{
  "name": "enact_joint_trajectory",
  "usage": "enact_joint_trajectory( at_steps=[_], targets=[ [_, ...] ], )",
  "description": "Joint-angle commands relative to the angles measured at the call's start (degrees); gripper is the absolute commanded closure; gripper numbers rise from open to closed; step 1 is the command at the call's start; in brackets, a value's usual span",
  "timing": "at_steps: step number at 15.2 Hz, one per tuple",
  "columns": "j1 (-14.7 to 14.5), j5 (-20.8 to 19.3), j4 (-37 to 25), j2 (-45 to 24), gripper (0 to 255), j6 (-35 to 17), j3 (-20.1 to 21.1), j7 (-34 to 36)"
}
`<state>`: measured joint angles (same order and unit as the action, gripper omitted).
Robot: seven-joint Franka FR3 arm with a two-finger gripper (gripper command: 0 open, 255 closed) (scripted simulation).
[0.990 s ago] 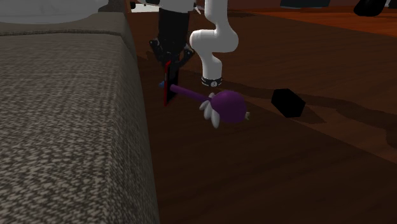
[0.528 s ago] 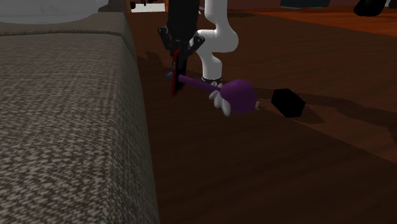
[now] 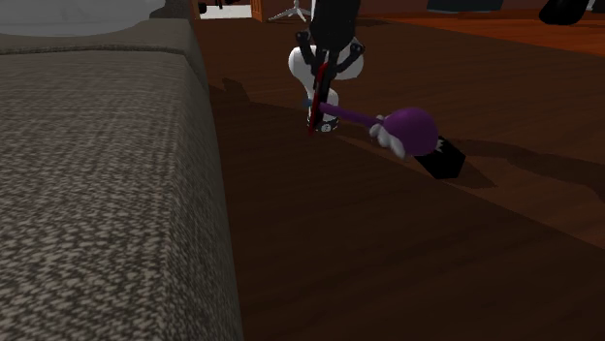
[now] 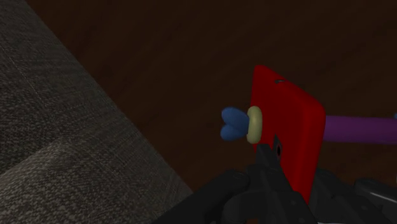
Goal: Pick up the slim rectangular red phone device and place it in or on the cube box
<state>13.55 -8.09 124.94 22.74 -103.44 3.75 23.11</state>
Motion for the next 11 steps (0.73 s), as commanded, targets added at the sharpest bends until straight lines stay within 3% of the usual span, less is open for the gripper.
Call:
enact_joint_trajectory(
  at_steps=[1, 11],
  targets=[
    [-1.14, 0.87, 1.67, 1.96, 255, 0.64, 1.91, 2.68],
    [-6.63, 6.18, 2.19, 6.34, 255, 5.9, 11.72, 15.23]
  ],
)
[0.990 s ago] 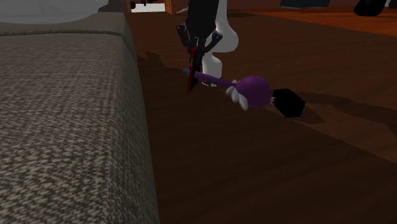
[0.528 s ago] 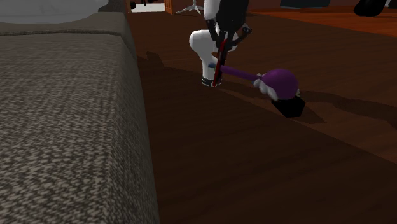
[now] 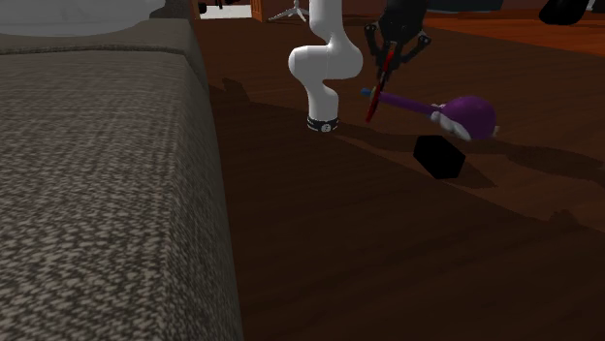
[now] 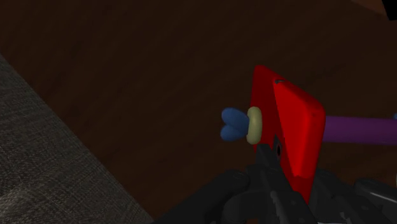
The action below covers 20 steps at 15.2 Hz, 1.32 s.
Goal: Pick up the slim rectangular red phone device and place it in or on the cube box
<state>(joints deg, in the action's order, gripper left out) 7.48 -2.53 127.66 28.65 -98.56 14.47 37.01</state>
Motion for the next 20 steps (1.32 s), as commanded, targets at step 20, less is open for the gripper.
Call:
enact_joint_trajectory(
  at_steps=[20],
  targets=[
    [-6.6, 6.93, -7.55, -5.1, 255, 3.53, 18.24, 22.97]
  ],
)
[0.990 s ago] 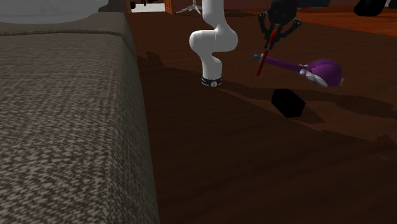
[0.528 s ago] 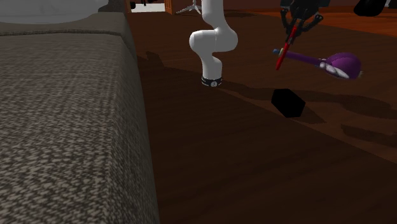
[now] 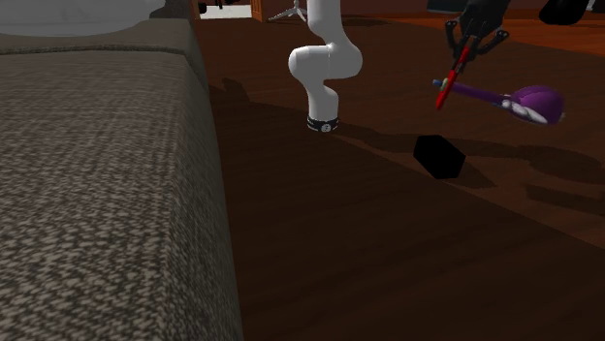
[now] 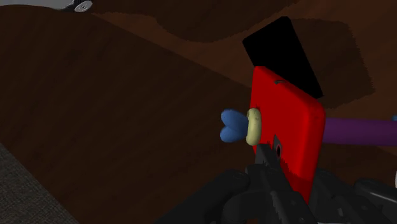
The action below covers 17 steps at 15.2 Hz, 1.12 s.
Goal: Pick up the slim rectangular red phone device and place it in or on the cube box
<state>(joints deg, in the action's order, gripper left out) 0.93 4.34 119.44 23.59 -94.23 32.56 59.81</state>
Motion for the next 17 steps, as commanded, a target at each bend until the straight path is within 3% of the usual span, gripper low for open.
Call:
enact_joint_trajectory(
  at_steps=[1, 17],
  targets=[
    [-0.09, 0.12, 1.45, -0.02, 255, -1.56, 0.25, 0.23],
    [-0.43, 0.44, 11.83, -1.43, 255, -13.19, 2.21, 1.68]
  ],
)
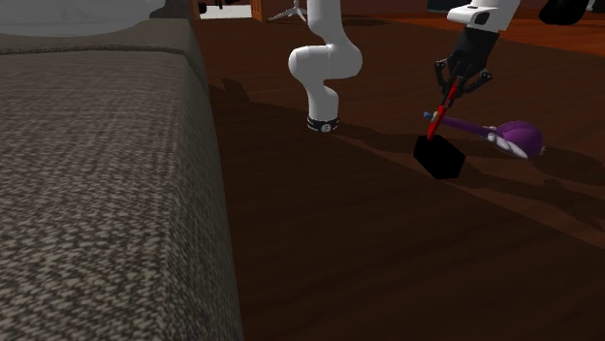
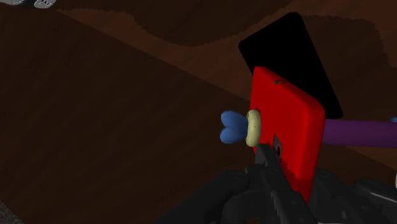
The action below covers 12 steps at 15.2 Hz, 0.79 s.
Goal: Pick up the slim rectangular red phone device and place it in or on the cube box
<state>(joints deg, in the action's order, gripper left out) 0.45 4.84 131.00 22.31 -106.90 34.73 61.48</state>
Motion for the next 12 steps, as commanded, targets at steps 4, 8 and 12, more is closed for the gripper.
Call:
enact_joint_trajectory(
  at_steps=[4, 8, 12],
  targets=[
    [0.06, -0.06, 0.26, -0.15, 255, -0.52, 0.04, 0.02],
    [0.07, -0.08, 0.24, -0.18, 0, -0.52, 0.05, 0.02],
    [0.06, -0.07, 0.26, -0.17, 0, -0.54, 0.05, 0.03]
  ],
)
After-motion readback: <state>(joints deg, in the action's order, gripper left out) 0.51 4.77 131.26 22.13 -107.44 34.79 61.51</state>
